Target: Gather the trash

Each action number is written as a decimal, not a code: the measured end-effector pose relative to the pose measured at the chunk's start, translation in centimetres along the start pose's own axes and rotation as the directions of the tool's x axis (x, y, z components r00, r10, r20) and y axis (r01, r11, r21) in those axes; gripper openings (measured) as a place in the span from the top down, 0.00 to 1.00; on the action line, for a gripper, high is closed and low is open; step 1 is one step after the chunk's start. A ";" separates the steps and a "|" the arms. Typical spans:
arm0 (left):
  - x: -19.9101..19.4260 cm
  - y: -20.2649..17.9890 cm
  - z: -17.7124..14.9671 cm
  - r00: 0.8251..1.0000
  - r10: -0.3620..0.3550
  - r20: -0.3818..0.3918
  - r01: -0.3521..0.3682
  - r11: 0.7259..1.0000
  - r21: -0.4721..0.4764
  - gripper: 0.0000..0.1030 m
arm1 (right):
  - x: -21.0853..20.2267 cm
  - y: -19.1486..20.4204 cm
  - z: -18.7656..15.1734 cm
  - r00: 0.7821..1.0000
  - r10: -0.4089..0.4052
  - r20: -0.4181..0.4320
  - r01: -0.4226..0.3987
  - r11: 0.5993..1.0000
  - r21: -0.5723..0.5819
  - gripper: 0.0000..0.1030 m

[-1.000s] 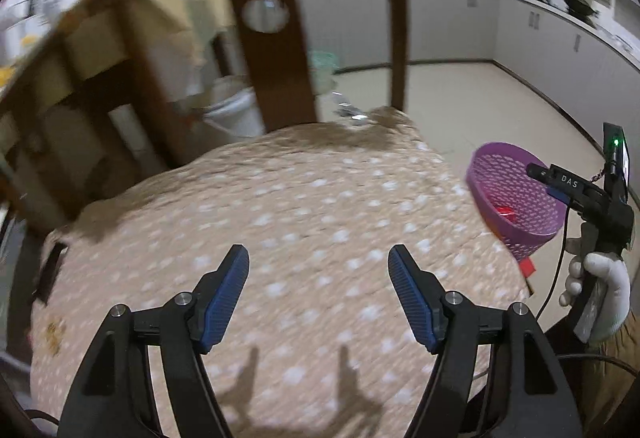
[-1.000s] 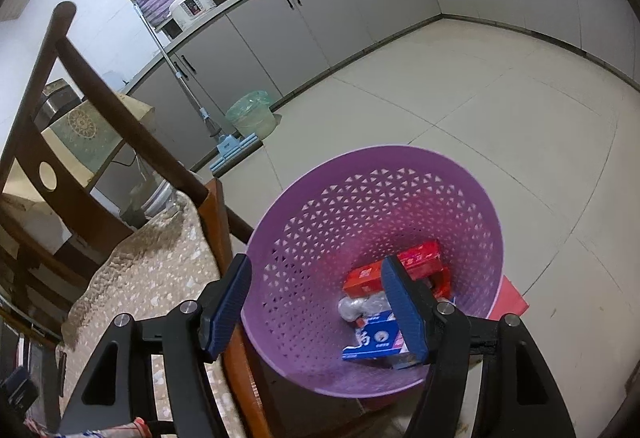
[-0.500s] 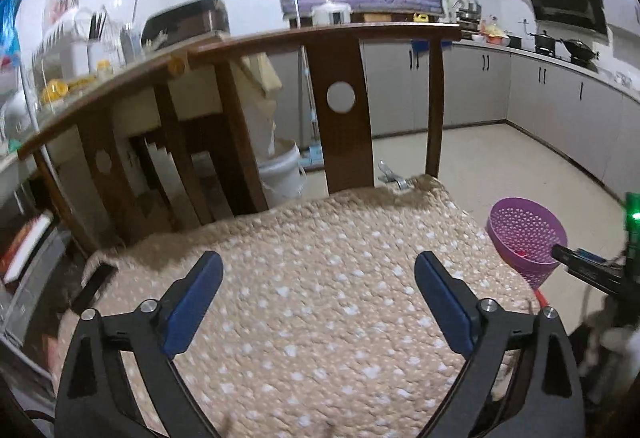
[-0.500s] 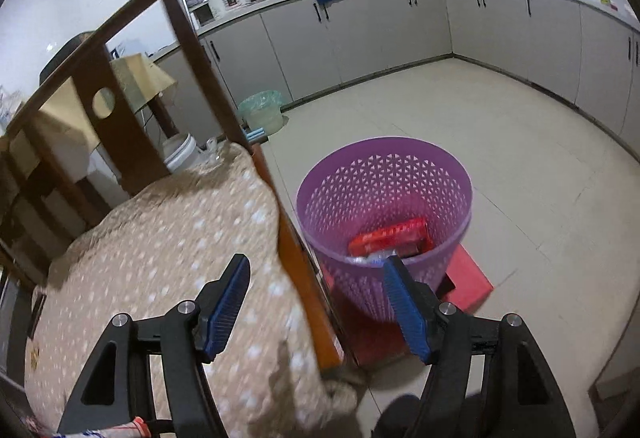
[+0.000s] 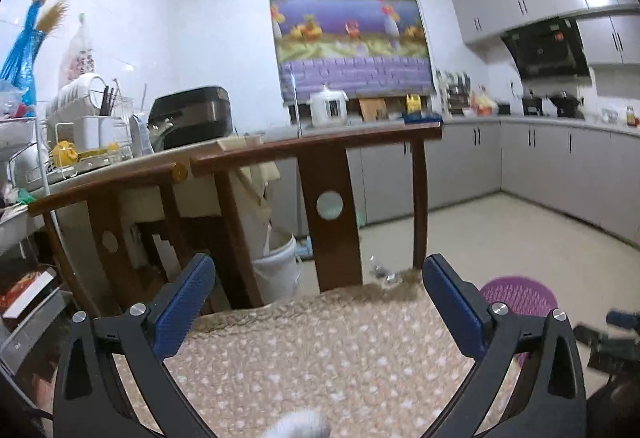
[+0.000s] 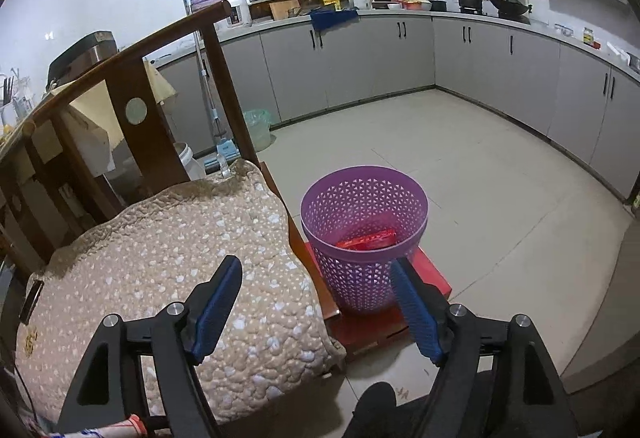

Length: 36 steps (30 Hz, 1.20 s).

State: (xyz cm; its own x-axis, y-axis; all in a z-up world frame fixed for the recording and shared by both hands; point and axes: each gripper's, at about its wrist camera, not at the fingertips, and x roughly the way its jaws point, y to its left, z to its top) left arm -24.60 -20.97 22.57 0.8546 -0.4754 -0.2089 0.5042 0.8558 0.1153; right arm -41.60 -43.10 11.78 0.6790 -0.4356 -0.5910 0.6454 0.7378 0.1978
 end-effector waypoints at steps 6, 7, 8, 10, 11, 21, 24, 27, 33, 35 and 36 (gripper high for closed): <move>0.3 -3.5 -1.9 0.984 -0.077 -0.160 0.077 0.997 -0.003 0.00 | -0.9 -1.4 -0.4 1.000 -0.009 -0.027 0.010 1.000 0.011 0.21; 0.3 -4.3 -2.4 0.977 -0.081 -0.199 0.086 0.996 0.018 0.00 | -1.0 -1.7 -0.5 1.000 -0.008 -0.030 0.008 1.000 0.015 0.21; 0.2 -5.0 -2.8 0.971 -0.089 -0.223 0.099 0.995 0.031 0.00 | -1.2 -2.0 -0.7 0.999 -0.007 -0.033 0.008 1.000 0.021 0.21; -0.4 -6.2 -3.5 0.957 -0.121 -0.263 0.139 0.989 0.052 0.00 | -1.5 -2.7 -1.3 0.999 -0.009 -0.038 0.010 0.999 0.037 0.21; -0.8 -6.7 -3.7 0.954 -0.128 -0.271 0.150 0.987 0.059 0.00 | -1.7 -2.9 -1.6 0.999 -0.011 -0.041 0.012 0.999 0.042 0.21; -1.8 -9.9 -5.6 0.892 -0.219 -0.395 0.273 0.958 0.087 0.00 | -2.9 -3.0 -2.9 0.997 -0.056 -0.046 0.057 0.998 0.032 0.21; -2.1 -10.4 -6.1 0.878 -0.235 -0.418 0.299 0.949 0.095 0.00 | -3.4 -2.6 -2.8 0.996 -0.083 -0.025 0.084 0.996 0.009 0.19; -2.3 -10.6 -6.4 0.870 -0.246 -0.428 0.315 0.944 0.098 0.00 | -3.4 -2.4 -2.7 0.994 -0.103 -0.025 0.103 0.995 -0.001 0.18; -1.8 -10.2 -6.7 0.855 -0.252 -0.454 0.318 0.945 0.074 0.00 | -3.0 -2.1 -2.8 0.994 -0.103 -0.045 0.103 0.995 -0.006 0.18; -1.6 -10.2 -6.9 0.846 -0.257 -0.467 0.322 0.944 0.063 0.00 | -2.9 -2.0 -2.8 0.994 -0.101 -0.045 0.101 0.995 -0.011 0.17; -1.5 -10.2 -6.9 0.843 -0.260 -0.472 0.325 0.944 0.060 0.00 | -2.8 -2.0 -2.8 0.994 -0.100 -0.047 0.100 0.995 -0.013 0.17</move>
State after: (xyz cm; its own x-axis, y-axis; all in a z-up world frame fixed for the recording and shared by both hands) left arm -31.87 -27.57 15.00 0.5306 -0.5269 -0.6640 0.7609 0.6412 0.0993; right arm -45.79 -41.87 10.88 0.5935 -0.4827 -0.6440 0.7056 0.6970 0.1279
